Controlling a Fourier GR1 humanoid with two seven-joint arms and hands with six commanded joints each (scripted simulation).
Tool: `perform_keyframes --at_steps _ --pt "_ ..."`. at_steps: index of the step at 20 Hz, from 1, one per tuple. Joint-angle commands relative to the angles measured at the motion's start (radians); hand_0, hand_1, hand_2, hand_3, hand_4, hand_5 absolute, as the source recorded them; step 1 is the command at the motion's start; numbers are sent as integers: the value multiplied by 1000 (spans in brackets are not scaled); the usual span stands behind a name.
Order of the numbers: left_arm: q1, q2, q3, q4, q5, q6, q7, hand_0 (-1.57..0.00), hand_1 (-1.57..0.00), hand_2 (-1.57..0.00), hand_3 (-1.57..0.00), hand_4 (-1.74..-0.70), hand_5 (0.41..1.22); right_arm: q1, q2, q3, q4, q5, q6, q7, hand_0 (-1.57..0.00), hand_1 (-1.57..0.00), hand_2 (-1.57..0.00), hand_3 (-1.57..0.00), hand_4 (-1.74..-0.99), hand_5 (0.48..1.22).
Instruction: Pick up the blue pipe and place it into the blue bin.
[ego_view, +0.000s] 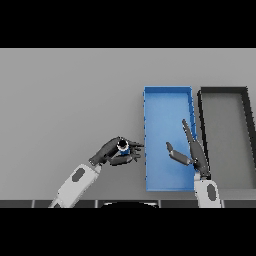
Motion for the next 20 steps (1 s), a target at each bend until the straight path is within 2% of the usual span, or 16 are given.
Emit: perform_keyframes --at_steps 1,3,7,10,13,16,17,19,20 --pt "-7 -5 -7 -17 0 1 16 -1543 -1547 -1550 -1450 -1720 1212 -1 -6 -6 5 -2 1 -13 1 1 1 1 -1278 678" --pt "-16 0 -12 -53 11 -7 41 -1553 -1556 -1557 -1449 -1723 1215 -5 -12 -9 6 1 0 1 1 1 1 1 -1275 683" --pt "-32 9 -16 -100 23 -10 104 -1564 -1565 -1565 -1443 -1727 1219 7 0 -5 18 -5 5 -35 1 1 1 1 -1273 688" --pt "-41 3 -26 -114 23 -2 160 -1567 -1568 -1568 -1440 -1728 1219 2 -7 0 22 -2 15 -41 1 1 1 1 -1269 688" --pt "-35 3 -25 -97 13 -1 151 -1569 -1569 -1570 -1442 -1730 1219 -6 -15 -6 20 -10 21 -41 1 1 1 1 -1255 688" --pt "-36 9 -21 -83 13 -10 138 -1570 -1570 -1570 -1441 -1730 1220 -16 -16 -10 16 -21 26 -15 1 1 1 1 -1229 687" --pt "-30 3 -24 -92 13 -4 138 -1570 -1570 -1570 -1440 -1730 1220 -13 -20 -11 9 -28 31 -33 1 1 1 1 -1213 684" --pt "-35 11 -17 -106 19 -4 139 -1571 -1571 -1571 -1441 -1730 1221 -11 -26 -20 -21 -137 118 -81 1 1 1 1 -1225 647" --pt "-35 12 -22 -101 12 -6 137 -1571 -1571 -1571 -1441 -1731 1221 -30 -40 -26 -35 -209 173 -60 1 1 1 1 -1231 620"
